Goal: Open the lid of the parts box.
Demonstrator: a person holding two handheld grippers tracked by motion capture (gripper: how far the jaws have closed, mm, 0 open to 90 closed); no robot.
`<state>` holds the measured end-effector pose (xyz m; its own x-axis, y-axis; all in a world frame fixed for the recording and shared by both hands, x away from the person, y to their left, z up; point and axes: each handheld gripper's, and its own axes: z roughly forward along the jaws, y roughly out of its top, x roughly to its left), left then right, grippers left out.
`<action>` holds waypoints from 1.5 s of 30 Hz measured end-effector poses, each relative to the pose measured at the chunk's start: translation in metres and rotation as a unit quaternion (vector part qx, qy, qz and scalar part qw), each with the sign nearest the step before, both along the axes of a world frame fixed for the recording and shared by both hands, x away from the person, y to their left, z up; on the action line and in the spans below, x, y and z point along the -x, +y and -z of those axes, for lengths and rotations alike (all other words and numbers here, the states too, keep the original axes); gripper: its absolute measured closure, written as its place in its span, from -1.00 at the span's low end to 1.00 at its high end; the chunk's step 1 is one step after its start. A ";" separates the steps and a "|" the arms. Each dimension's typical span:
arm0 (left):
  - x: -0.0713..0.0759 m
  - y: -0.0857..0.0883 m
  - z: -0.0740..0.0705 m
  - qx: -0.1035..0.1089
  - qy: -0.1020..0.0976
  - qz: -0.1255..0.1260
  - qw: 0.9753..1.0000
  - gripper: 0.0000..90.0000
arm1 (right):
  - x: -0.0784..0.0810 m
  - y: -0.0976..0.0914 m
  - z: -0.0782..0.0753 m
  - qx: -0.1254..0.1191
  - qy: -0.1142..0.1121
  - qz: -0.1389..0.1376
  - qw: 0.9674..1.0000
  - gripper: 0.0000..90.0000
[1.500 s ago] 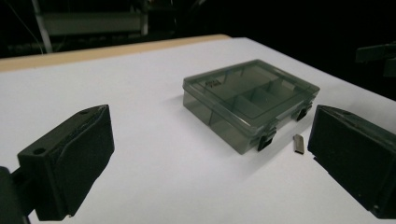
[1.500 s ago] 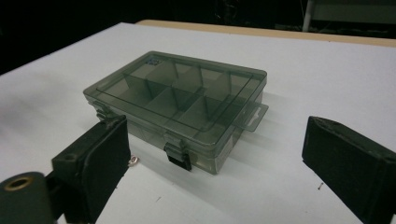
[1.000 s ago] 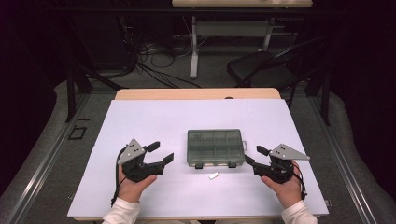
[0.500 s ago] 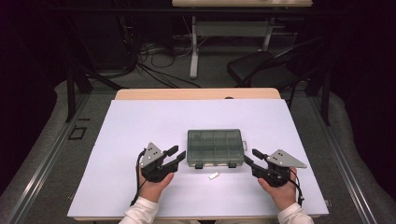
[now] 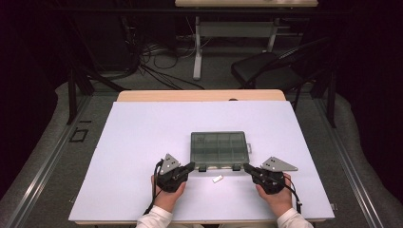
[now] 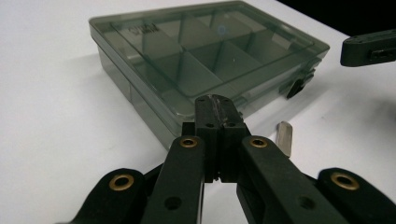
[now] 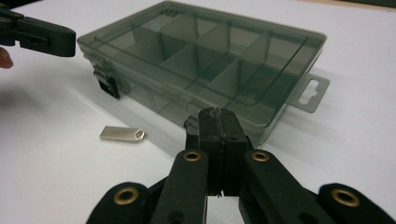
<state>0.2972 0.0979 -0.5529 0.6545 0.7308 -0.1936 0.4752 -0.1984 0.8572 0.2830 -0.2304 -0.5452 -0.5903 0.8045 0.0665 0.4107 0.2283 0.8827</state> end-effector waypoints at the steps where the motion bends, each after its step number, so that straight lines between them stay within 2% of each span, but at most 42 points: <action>1: -0.001 -0.001 0.001 -0.005 0.003 0.002 1.000 1.00 | -0.001 0.001 0.001 0.002 0.005 -0.003 1.000 1.00; 8: -0.002 -0.006 0.008 -0.015 0.017 0.011 1.000 1.00 | -0.005 0.003 0.007 0.013 0.020 -0.006 1.000 1.00; 14: -0.003 -0.007 0.009 -0.020 0.017 0.012 1.000 1.00 | -0.009 0.003 0.010 0.019 0.030 -0.005 0.999 1.00; 22: -0.003 -0.007 0.010 -0.020 0.020 0.011 1.000 1.00 | -0.011 0.006 0.013 0.032 0.031 -0.013 0.999 1.00; 28: -0.003 -0.007 0.011 -0.022 0.020 0.011 1.000 1.00 | -0.012 0.007 0.014 0.030 0.034 -0.014 0.999 1.00; 33: -0.003 -0.007 0.011 -0.024 0.021 0.013 0.999 1.00 | -0.012 0.008 0.014 0.025 0.031 -0.014 0.999 1.00; 40: -0.001 -0.009 0.009 -0.032 0.018 0.014 0.999 1.00 | -0.010 0.008 0.007 0.009 0.013 -0.012 1.000 1.00; 45: -0.007 -0.009 0.004 -0.024 0.019 0.002 1.000 1.00 | -0.012 0.010 0.003 0.003 -0.001 -0.010 1.000 1.00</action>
<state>0.3042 0.0892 -0.5570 0.6500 0.7376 -0.1831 0.5069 -0.2413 0.8275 0.2946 -0.2207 -0.5483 -0.6060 0.7931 0.0610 0.4046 0.2413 0.8821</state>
